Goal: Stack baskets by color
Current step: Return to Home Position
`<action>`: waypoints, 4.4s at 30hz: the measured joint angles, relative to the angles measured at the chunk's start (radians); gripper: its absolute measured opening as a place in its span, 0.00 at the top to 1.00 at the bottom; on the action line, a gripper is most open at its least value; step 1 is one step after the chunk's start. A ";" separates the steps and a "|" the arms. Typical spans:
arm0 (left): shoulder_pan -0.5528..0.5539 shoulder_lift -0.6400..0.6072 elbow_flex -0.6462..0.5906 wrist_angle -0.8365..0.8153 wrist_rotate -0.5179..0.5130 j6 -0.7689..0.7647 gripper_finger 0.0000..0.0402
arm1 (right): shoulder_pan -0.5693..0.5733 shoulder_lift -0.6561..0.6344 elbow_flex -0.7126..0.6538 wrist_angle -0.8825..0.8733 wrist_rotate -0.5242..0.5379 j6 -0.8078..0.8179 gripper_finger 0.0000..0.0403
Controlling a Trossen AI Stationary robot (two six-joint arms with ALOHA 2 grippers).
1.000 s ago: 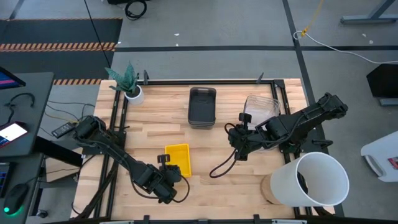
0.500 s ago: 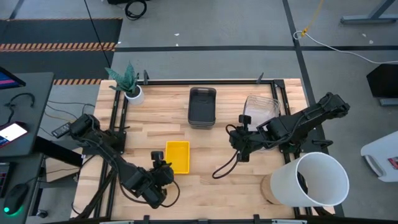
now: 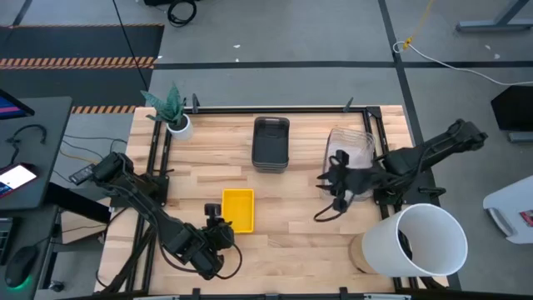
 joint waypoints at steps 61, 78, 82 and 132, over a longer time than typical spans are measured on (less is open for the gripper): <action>0.474 -1.177 -1.158 1.245 0.265 0.639 0.71 | -0.336 -0.988 -0.588 0.464 -0.170 -0.308 0.78; 0.660 -1.357 -1.302 1.331 0.370 0.627 0.71 | -0.376 -1.031 -0.647 0.485 -0.118 -0.260 0.79; 0.658 -1.436 -1.302 1.293 0.365 0.651 0.72 | -0.375 -1.031 -0.655 0.487 -0.135 -0.259 0.79; 0.651 -1.699 -1.304 1.040 0.532 0.369 0.94 | -0.374 -1.028 -0.892 0.791 -0.136 0.071 0.79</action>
